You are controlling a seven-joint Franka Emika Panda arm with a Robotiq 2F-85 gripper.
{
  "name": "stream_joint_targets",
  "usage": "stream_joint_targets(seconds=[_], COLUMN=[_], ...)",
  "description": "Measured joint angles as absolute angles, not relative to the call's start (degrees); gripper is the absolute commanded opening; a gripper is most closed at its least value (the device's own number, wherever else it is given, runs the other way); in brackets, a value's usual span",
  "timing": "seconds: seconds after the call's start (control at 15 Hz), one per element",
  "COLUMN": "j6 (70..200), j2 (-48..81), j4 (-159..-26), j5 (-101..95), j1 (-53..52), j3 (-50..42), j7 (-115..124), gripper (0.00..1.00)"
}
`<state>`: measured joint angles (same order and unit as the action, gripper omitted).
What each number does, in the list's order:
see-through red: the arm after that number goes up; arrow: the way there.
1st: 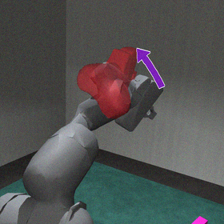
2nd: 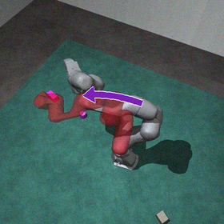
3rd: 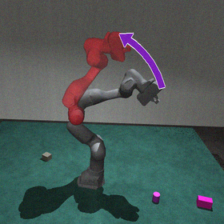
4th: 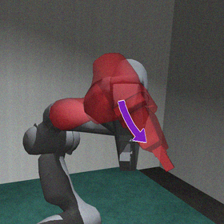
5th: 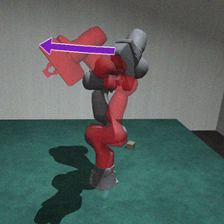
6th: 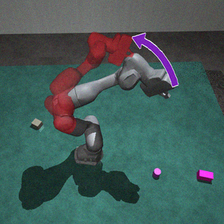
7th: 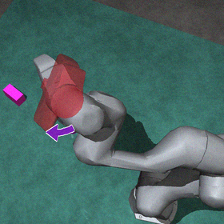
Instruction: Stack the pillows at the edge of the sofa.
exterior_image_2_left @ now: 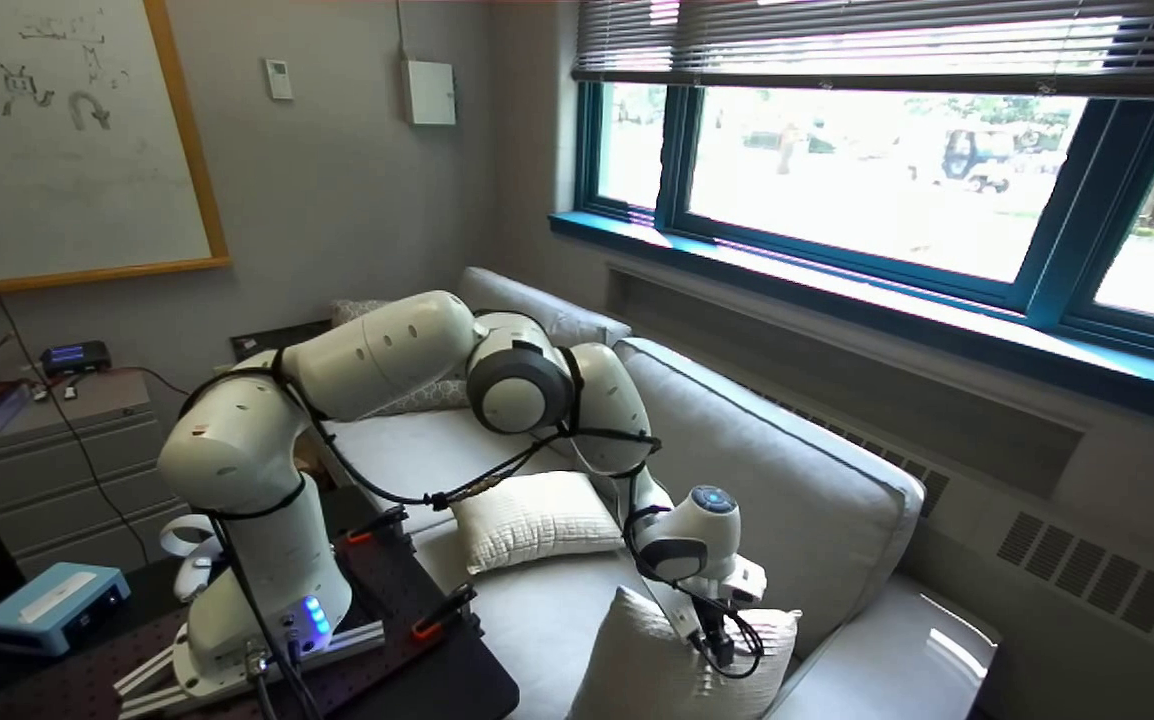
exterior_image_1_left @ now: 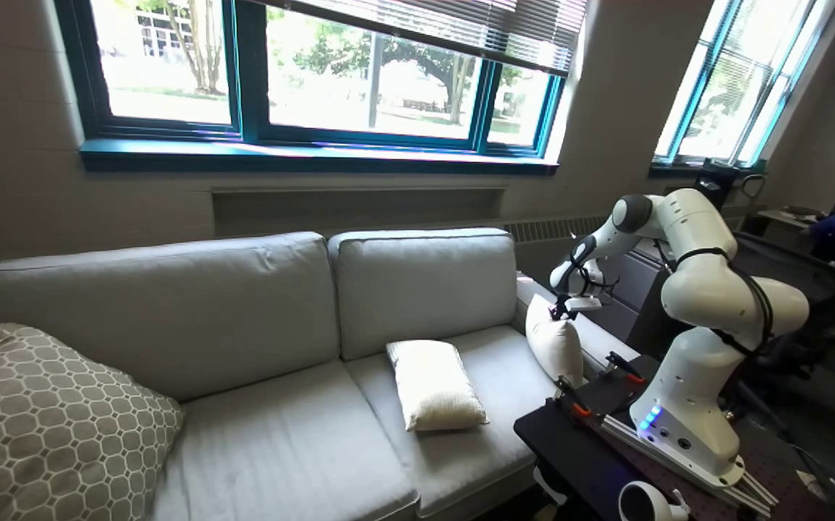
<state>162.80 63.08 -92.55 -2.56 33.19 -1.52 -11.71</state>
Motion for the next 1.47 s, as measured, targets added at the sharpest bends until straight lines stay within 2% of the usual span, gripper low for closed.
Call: stream_joint_targets(seconds=[0.33, 0.73, 0.8, 0.87, 0.93, 1.07, 1.13, 1.2, 1.27, 1.47], j6=[169.6, 170.8, 170.8, 170.8, 170.8, 171.2, 171.6, 171.8, 171.9, 171.9], j2=[57.0, 49.7, 48.8, 47.9, 47.2, 46.3, 46.2, 46.2, 46.2, 46.7], j4=[-97.3, -103.6, -104.9, -106.2, -107.3, -109.1, -109.6, -109.8, -109.9, -109.8], j5=[-2.8, -3.3, -3.6, -4.0, -4.3, -4.8, -4.9, -5.0, -5.0, -4.3], j1=[33.6, 33.7, 33.7, 33.4, 32.9, 30.9, 30.4, 30.3, 30.3, 30.4], j3=[8.9, 22.2, 23.4, 23.6, 23.0, 19.7, 18.8, 18.4, 18.3, 18.3], j7=[-18.7, -27.6, -28.6, -29.3, -29.4, -29.3, -29.3, -29.3, -29.3, -28.5], gripper=[0.02, 0.01, 0.26, 0.26, 0.06, 0.22, 0.26, 0.51, 0.52, 0.72])
